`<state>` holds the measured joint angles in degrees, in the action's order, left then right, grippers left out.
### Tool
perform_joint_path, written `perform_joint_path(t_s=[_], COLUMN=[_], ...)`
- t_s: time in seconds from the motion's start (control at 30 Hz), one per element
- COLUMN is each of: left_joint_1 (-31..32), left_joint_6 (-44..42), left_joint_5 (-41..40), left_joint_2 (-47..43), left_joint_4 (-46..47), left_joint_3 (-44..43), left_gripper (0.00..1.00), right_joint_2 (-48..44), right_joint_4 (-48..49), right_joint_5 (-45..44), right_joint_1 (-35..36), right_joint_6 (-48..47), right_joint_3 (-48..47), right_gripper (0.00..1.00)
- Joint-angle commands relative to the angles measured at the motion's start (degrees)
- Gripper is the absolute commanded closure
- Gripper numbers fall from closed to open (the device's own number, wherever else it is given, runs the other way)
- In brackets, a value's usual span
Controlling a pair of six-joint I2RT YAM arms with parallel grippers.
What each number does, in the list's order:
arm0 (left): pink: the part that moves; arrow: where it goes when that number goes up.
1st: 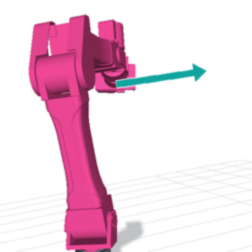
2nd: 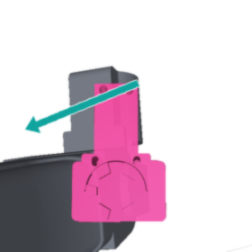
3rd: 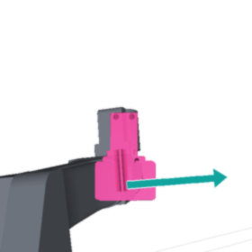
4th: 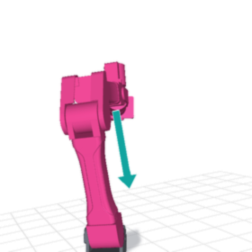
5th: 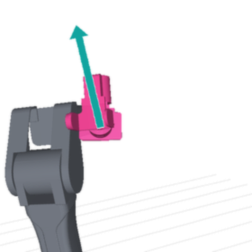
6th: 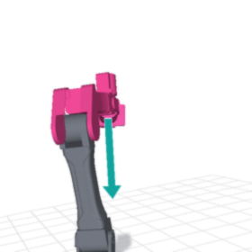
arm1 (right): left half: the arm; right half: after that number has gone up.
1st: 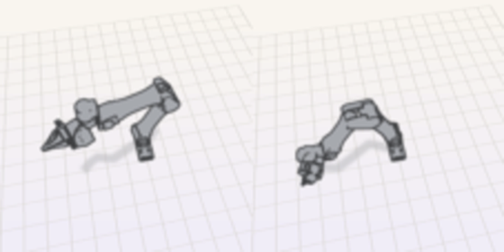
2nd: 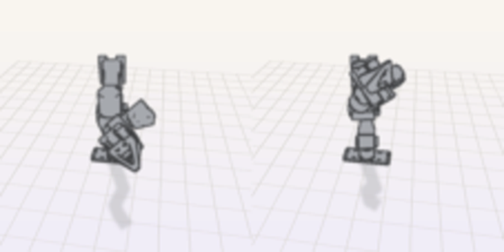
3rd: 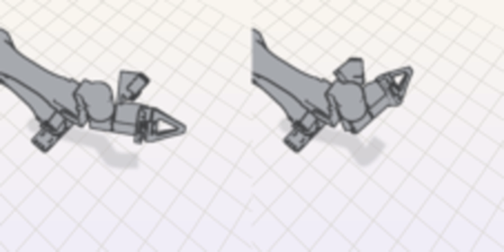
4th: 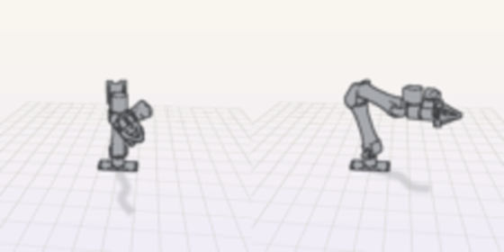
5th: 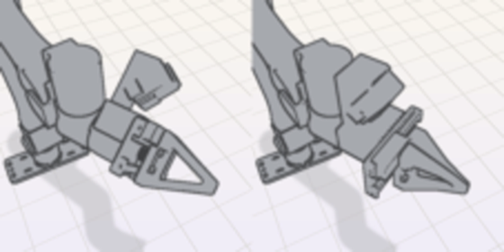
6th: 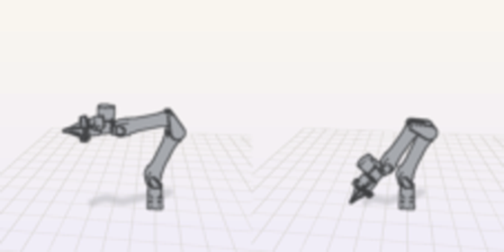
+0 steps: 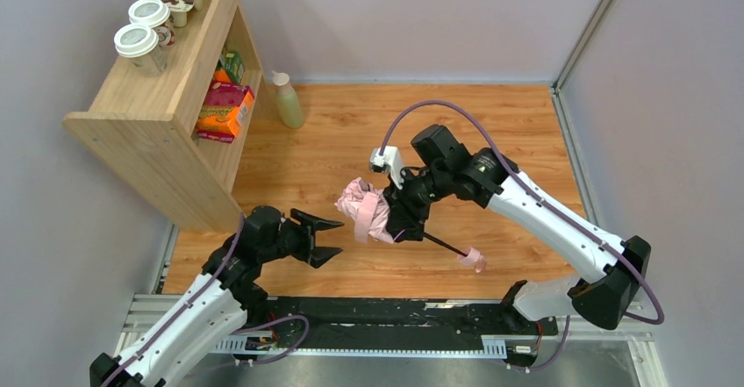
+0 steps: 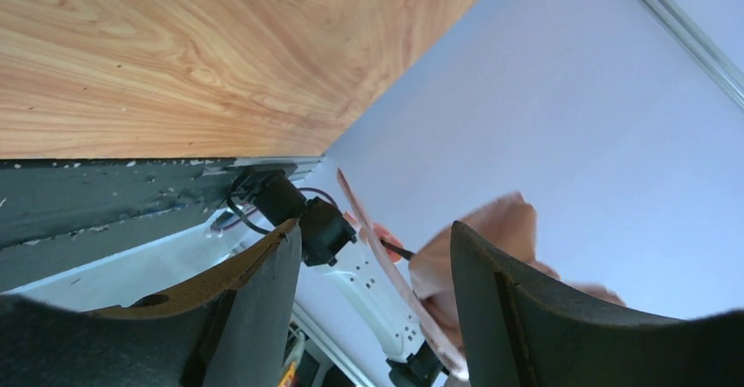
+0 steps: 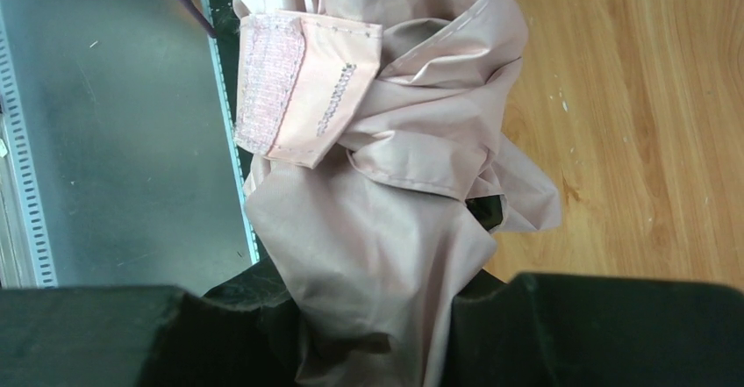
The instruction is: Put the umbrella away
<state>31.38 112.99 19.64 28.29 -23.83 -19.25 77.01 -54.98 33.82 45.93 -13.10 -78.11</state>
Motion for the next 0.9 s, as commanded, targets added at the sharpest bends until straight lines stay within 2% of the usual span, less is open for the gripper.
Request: perform_joint_path(t_s=[0.0, 0.27, 0.4, 0.6, 0.67, 0.73, 0.77, 0.87], left_joint_1=[-0.3, -0.3, -0.3, -0.3, -0.3, -0.3, -0.2, -0.3], left_joint_6=[14.4, 15.2, 13.8, 14.1, 14.0, 14.0, 14.4, 15.3], left_joint_5=[2.9, 7.2, 9.5, 10.6, 11.5, 11.6, 11.2, 10.1], left_joint_2=[3.5, 7.4, 7.4, 8.3, 9.0, 9.3, 9.1, 8.4], left_joint_4=[-0.4, 3.9, 0.1, 0.5, 0.5, 1.1, 1.6, 2.7], left_joint_3=[-3.3, -2.9, -3.8, -3.2, -3.0, -2.6, -2.4, -1.4], left_gripper=[0.30, 0.29, 0.29, 0.29, 0.33, 0.41, 0.48, 0.55], right_joint_2=[-2.0, -0.3, 1.7, 4.2, 4.9, 5.5, 5.7, 5.8], right_joint_4=[4.5, 6.9, 7.4, 8.2, 8.0, 7.6, 7.3, 7.3], right_joint_5=[-1.7, -5.2, -6.7, -8.0, -8.3, -8.9, -9.0, -9.0], right_joint_1=[2.7, 7.0, 8.1, 9.5, 10.0, 10.1, 10.2, 10.8], right_joint_6=[-1.6, -1.6, -1.5, -1.2, -1.3, -1.5, -1.6, -1.6], right_joint_3=[-4.2, -5.0, -6.5, -8.6, -9.4, -10.1, -10.6, -11.1], right_gripper=[1.00, 1.00, 1.00, 1.00, 1.00, 1.00, 1.00, 1.00])
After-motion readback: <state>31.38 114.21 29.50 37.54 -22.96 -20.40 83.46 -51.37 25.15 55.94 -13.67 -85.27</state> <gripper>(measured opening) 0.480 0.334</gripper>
